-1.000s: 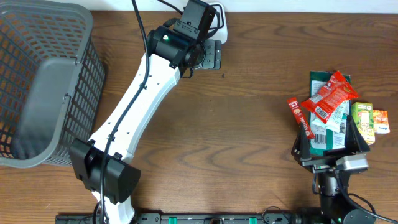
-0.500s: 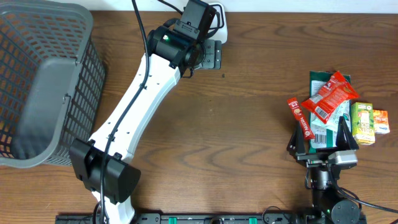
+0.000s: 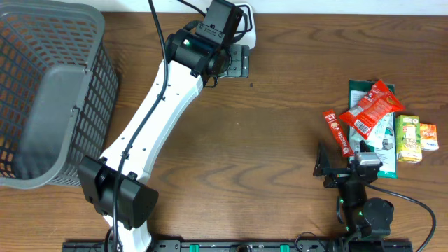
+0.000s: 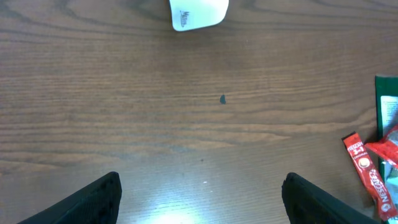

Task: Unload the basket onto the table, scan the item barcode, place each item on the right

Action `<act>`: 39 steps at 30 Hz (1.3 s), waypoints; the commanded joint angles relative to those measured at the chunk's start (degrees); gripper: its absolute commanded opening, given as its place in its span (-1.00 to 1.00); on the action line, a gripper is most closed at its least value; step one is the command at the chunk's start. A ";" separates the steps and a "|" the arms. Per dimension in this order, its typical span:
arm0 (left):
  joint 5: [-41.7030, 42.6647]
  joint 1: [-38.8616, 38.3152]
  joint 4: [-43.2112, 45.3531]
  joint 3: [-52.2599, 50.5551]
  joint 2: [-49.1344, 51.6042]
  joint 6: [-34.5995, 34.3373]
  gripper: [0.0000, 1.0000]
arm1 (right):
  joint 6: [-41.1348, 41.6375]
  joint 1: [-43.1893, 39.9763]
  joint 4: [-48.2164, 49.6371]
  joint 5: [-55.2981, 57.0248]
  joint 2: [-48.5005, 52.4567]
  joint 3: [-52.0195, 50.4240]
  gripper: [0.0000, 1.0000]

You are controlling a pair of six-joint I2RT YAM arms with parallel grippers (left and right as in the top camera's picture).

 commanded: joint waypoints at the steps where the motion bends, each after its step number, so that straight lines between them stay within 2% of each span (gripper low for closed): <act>1: -0.96 0.04 -0.20 0.83 -0.63 0.72 0.67 | -0.11 0.55 -0.31 1.07 -0.39 -0.09 0.98; 28: -0.98 0.04 -0.20 0.83 -0.63 0.72 0.66 | -0.13 0.55 -0.31 1.09 -0.35 -0.07 0.99; 30: -3.19 0.04 -0.59 0.83 -0.68 2.95 0.67 | -0.13 0.55 -0.31 1.09 -0.35 -0.07 0.98; 33: -8.41 0.04 -5.70 0.83 -2.36 8.44 0.66 | -0.13 0.55 -0.31 1.09 -0.35 -0.09 0.99; 39: -11.06 0.44 -10.12 0.83 -9.97 8.41 0.67 | -0.13 0.55 -0.31 1.09 -0.35 -0.07 0.98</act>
